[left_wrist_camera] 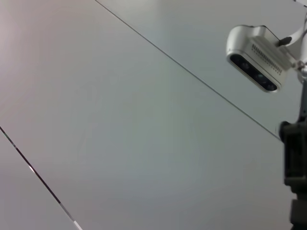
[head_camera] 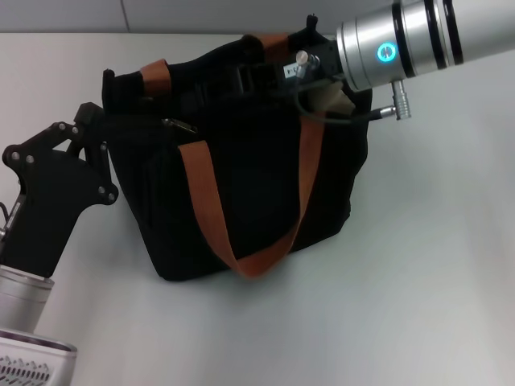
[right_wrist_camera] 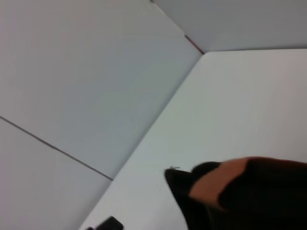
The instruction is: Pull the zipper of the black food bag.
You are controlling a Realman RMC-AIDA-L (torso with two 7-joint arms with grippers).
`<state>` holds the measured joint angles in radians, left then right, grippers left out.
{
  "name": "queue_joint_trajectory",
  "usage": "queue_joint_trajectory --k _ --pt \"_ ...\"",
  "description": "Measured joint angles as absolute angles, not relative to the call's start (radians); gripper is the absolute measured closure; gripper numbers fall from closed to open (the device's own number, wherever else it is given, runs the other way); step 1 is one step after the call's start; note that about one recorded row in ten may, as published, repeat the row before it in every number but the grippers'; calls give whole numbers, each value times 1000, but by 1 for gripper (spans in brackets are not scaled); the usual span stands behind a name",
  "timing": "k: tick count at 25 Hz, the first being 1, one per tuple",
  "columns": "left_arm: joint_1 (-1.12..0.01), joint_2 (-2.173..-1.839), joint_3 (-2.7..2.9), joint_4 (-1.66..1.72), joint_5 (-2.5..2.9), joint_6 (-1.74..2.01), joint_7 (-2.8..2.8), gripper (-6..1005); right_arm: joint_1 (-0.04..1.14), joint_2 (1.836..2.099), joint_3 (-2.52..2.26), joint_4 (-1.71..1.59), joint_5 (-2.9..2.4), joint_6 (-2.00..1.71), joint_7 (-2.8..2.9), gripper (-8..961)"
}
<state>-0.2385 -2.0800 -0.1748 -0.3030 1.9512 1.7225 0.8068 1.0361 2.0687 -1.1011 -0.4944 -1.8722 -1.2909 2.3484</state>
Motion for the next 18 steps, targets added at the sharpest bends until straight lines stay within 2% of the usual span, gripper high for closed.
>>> queue_joint_trajectory --k 2,7,18 --pt "-239 -2080 -173 -304 1951 1723 807 983 1039 2071 -1102 -489 -1881 -1288 2349 589" --pt "-241 -2080 -173 -306 1951 1723 807 983 1055 2077 -1104 -473 -1883 -1287 2345 499" --pt "-244 -2080 -173 -304 1951 1723 807 982 1075 2079 -1107 -440 -1878 -1293 2342 512"
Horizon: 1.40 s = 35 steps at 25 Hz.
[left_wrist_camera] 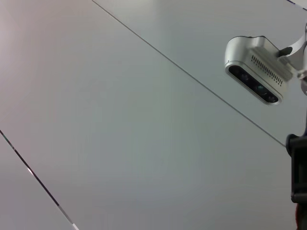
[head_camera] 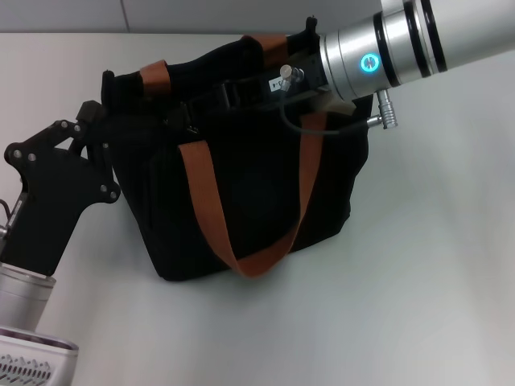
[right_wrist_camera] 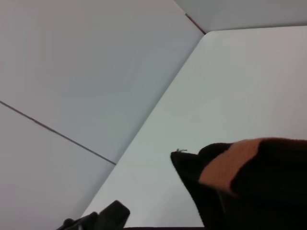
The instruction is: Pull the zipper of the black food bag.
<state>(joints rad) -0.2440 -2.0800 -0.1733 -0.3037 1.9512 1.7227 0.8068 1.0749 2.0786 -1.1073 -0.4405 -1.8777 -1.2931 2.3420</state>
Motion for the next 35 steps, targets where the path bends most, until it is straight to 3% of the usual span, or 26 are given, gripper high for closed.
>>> queue_joint_trajectory --k 25,30,35 --pt "-236 -2080 -167 -303 1951 1726 807 981 1057 2078 -1099 -442 -1849 -1373 2354 541" --pt "-236 -2080 -162 -303 1951 1726 807 981 1057 2079 -1101 -440 -1850 -1367 2349 683" --pt "-237 -2080 -161 -302 1951 1726 807 981 1057 2083 -1103 -440 -1849 -1362 2320 729"
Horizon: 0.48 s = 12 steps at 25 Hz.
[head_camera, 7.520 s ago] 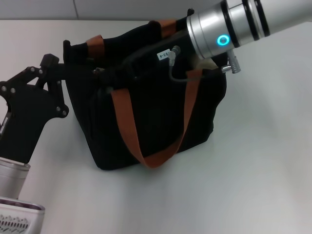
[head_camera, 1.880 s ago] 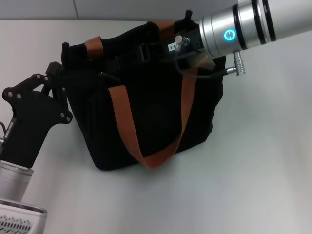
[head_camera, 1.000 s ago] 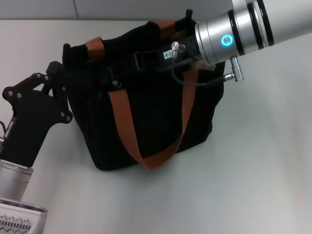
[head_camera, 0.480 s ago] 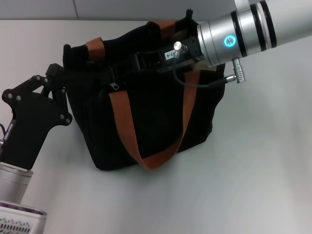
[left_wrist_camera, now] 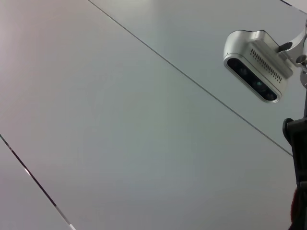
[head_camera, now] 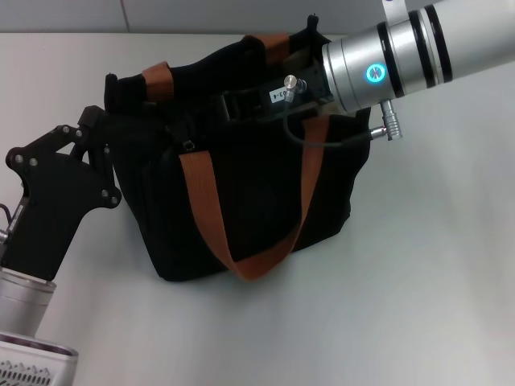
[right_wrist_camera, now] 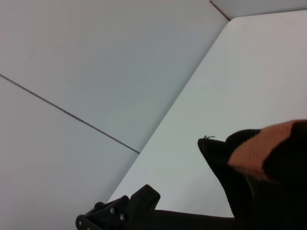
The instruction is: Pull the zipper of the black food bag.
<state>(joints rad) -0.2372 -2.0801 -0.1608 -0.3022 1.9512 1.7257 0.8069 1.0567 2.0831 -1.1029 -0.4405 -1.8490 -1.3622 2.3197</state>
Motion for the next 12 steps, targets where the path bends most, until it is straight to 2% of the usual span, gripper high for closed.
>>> queue_joint_trajectory --k 6,9,12 --pt "-237 -2080 -161 -302 1951 1726 807 980 1051 2085 -1095 -441 -1845 -1358 2282 785" --pt "-237 -2080 -161 -303 1951 1726 807 980 1039 2085 -1093 -451 -1843 -1358 2267 937" --pt "-236 -2080 -161 -301 1951 1726 807 980 1028 2085 -1092 -464 -1842 -1355 2265 948"
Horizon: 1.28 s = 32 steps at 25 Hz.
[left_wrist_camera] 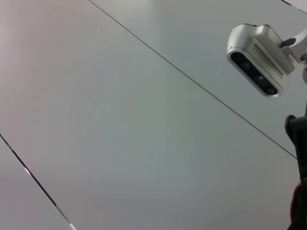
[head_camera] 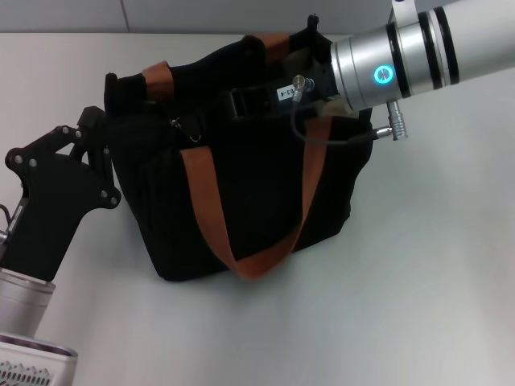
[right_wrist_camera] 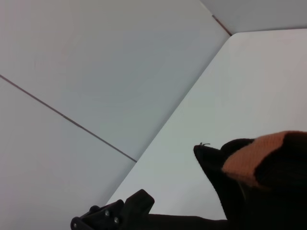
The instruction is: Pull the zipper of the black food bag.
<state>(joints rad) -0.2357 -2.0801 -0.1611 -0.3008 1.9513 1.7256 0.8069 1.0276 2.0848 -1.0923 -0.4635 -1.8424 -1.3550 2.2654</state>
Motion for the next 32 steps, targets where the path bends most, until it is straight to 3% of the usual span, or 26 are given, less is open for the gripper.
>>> queue_joint_trajectory --k 32 --pt "-211 -2080 -170 -284 1943 1678 815 979 909 2036 -1000 -516 -1851 -1430 2272 953"
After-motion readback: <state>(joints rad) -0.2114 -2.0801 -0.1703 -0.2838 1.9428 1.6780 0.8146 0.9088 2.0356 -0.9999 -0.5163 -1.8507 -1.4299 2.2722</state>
